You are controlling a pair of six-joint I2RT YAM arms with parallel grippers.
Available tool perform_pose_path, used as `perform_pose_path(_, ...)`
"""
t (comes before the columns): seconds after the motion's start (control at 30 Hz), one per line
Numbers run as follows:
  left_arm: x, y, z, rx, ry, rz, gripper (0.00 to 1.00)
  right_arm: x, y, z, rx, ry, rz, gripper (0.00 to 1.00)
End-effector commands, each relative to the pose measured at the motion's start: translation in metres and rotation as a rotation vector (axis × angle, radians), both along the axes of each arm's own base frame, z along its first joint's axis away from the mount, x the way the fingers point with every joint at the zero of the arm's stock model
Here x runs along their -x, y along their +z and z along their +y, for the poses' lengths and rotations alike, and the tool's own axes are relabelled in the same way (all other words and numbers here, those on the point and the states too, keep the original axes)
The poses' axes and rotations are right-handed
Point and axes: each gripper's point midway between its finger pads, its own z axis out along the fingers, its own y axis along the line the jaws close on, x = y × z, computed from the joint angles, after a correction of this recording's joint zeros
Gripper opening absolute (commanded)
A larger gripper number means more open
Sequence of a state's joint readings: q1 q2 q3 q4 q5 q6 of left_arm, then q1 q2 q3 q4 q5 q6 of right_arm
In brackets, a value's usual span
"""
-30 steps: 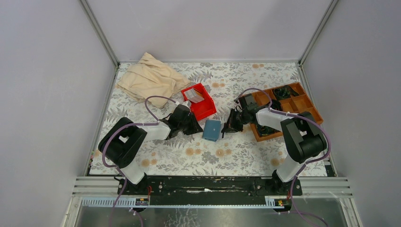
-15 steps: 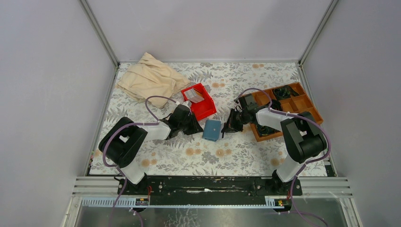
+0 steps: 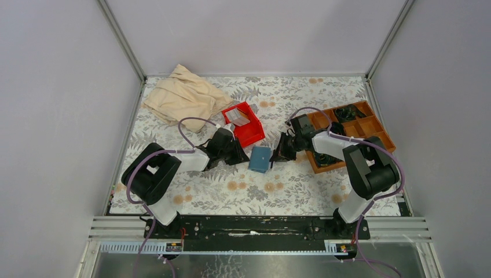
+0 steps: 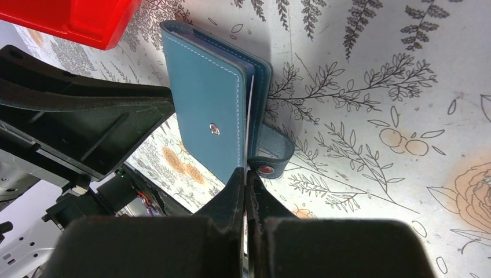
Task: Put the credit cards into the card holder
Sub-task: Open the card holder at the center of the board.
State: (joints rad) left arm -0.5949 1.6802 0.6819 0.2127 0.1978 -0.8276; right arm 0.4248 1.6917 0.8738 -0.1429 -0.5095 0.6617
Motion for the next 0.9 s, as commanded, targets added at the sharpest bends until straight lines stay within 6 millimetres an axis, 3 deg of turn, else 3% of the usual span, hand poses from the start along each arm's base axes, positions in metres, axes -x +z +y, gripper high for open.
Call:
perform_pose_path(0.0, 0.072, -0.076, 0.054, -0.263, -0.037, 0.274, 0.29, -0.011, 0.009, 0.011, -0.015, 0.006, -0.033, 0.00)
perform_pose_path(0.53, 0.074, -0.080, 0.055, -0.269, -0.052, 0.282, 0.29, -0.016, 0.020, 0.011, 0.030, 0.021, -0.065, 0.00)
perform_pose_path(0.87, 0.075, -0.082, 0.055, -0.273, -0.059, 0.285, 0.28, -0.014, 0.014, 0.002, 0.092, 0.038, -0.065, 0.00)
